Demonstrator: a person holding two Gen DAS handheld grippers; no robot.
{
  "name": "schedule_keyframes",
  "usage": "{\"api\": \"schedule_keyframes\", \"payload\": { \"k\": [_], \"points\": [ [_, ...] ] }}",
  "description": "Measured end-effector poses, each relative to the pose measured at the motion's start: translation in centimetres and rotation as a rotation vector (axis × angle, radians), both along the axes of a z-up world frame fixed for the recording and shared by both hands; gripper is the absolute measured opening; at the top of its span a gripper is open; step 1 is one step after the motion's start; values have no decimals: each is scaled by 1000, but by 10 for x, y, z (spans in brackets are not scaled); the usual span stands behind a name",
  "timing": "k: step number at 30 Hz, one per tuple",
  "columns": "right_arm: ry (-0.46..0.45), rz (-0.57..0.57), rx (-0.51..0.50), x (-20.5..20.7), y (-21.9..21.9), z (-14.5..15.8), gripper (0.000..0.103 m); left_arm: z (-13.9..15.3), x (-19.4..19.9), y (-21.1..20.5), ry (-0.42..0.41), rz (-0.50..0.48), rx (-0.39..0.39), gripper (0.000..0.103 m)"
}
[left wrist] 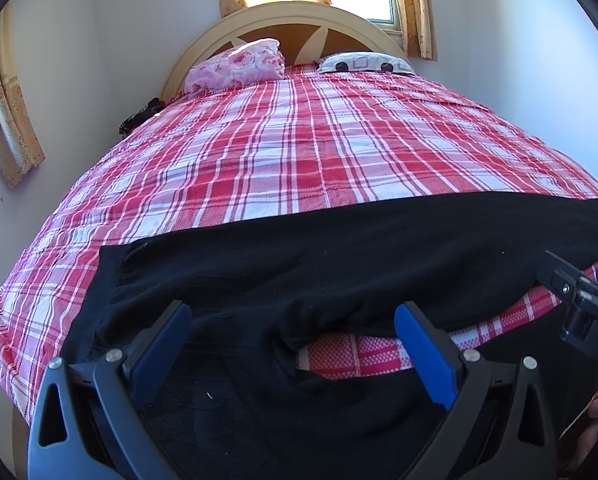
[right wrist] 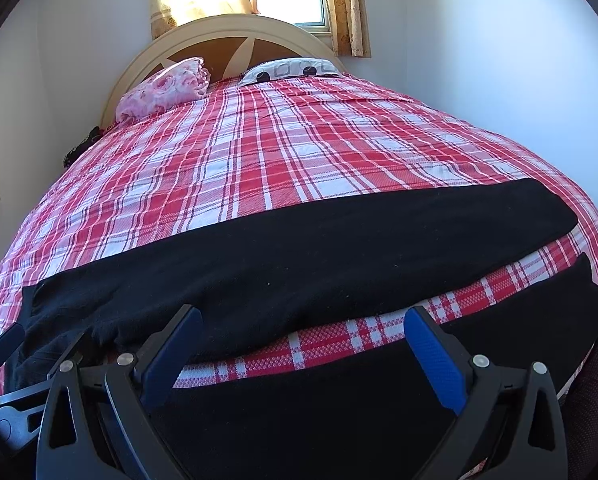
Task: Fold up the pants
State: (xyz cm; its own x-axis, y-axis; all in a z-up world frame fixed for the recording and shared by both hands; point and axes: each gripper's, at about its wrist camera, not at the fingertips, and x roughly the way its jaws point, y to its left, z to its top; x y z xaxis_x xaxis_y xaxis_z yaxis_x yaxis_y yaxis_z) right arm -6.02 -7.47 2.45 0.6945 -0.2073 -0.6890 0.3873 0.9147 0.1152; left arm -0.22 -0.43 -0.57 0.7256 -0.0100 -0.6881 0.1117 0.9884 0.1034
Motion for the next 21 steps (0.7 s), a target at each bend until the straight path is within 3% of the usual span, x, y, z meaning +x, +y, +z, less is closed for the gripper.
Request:
{"api": "schedule_keyframes", "payload": {
  "k": [21],
  "points": [
    [7,5,1,4,4,-1,102,-1,4,2,10,-1,8,103]
  ]
}}
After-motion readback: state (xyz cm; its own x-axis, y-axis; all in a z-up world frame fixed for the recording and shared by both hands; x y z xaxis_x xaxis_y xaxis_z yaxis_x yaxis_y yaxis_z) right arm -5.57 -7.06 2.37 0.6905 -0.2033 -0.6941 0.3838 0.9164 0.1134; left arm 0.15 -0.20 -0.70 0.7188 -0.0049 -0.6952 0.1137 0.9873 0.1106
